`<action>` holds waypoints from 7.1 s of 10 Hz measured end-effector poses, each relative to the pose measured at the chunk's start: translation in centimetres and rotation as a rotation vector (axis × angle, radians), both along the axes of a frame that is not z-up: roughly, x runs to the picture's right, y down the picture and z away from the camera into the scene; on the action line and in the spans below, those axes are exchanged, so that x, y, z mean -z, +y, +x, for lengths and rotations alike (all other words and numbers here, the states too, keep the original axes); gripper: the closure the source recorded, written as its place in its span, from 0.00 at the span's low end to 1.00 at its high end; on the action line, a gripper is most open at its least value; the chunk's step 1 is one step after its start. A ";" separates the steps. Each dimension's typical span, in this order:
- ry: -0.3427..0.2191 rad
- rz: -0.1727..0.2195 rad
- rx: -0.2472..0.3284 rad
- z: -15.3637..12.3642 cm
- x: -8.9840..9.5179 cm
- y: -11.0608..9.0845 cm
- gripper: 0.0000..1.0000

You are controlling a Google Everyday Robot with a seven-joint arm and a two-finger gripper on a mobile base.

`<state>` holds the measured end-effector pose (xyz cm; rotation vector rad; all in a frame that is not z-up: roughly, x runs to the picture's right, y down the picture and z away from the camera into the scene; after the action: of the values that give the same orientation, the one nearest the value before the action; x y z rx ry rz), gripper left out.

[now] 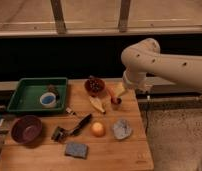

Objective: Wipe tray with towel

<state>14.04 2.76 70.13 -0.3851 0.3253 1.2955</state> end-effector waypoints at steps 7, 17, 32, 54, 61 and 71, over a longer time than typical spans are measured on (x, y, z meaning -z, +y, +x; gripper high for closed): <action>0.001 0.003 0.021 -1.9 -2.6 2.6 0.20; 0.035 -0.210 -0.169 1.8 -6.5 11.9 0.20; 0.051 -0.422 -0.213 -0.4 -10.7 20.6 0.78; -0.471 -0.027 -0.271 -13.4 -11.0 -0.6 1.00; -0.612 0.050 0.096 -25.2 -9.5 -6.2 1.00; -0.684 -0.182 0.362 -31.4 -12.5 2.9 1.00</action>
<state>-17.41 5.68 82.65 -0.8523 -0.0703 0.7225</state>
